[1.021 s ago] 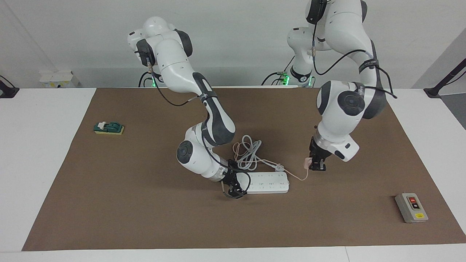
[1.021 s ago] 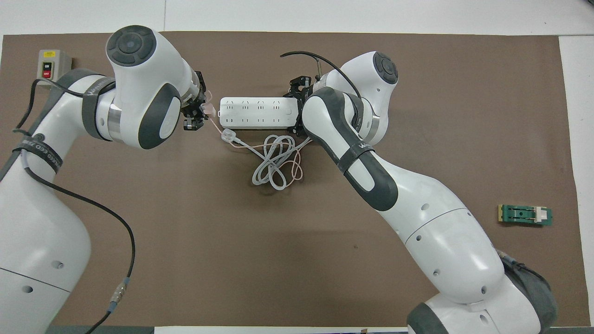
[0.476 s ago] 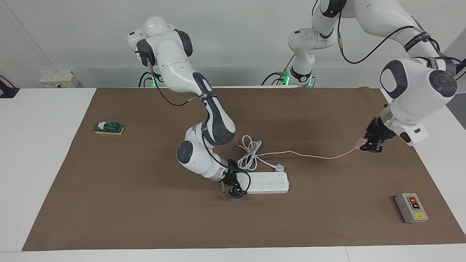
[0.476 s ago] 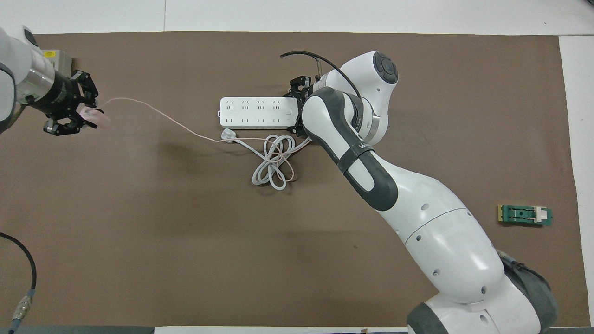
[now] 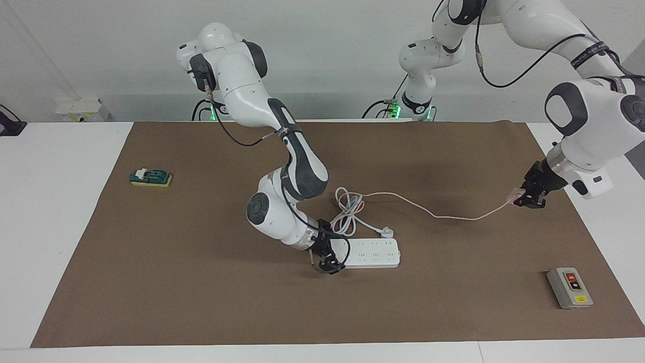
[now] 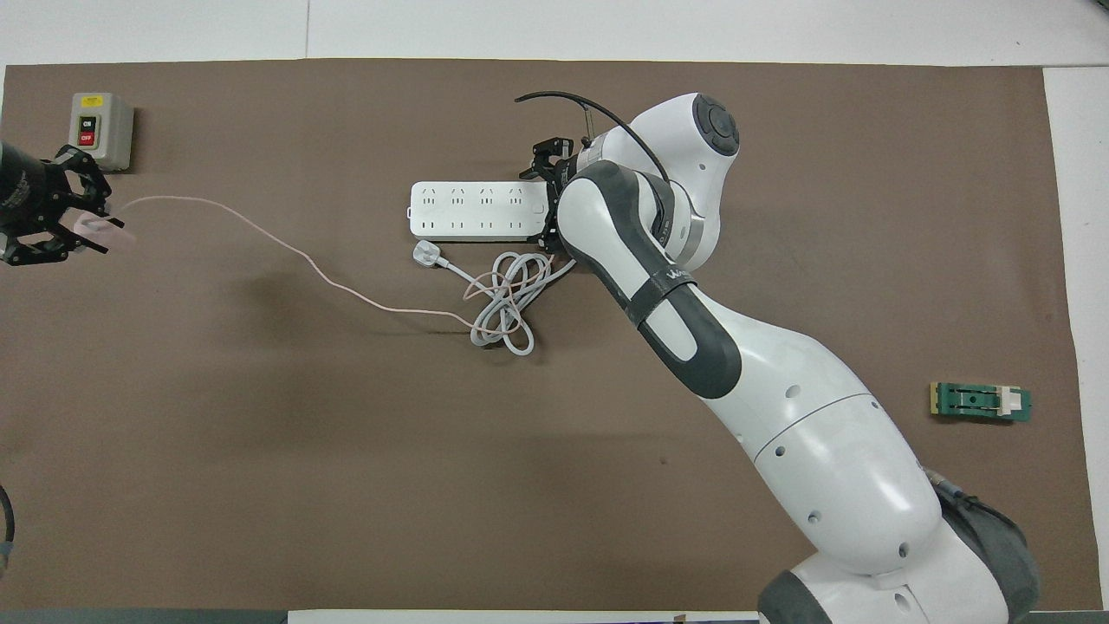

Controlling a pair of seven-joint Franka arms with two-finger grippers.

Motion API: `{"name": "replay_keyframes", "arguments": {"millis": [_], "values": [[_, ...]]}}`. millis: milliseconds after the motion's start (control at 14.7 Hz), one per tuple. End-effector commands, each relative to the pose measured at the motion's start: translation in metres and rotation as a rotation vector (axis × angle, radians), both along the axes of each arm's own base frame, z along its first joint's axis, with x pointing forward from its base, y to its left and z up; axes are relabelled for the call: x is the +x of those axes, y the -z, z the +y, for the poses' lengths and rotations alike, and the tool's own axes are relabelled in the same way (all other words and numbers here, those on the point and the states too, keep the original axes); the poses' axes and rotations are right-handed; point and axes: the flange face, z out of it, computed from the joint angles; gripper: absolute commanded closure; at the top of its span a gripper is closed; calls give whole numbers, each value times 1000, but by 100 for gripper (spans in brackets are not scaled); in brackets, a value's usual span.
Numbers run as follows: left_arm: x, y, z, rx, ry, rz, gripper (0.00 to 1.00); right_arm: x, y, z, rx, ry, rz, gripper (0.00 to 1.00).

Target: Unplug charger and place it aside

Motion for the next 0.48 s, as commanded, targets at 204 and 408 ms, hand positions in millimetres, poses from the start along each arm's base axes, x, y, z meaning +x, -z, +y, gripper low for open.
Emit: {"name": "replay_keyframes", "arguments": {"millis": [204, 408], "values": [[-42, 33, -27, -53, 358, -16, 100, -7, -84, -39, 6, -16, 15, 0], [-47, 42, -28, -56, 432, -32, 83, -10, -121, -61, -36, -41, -12, 0]]}}
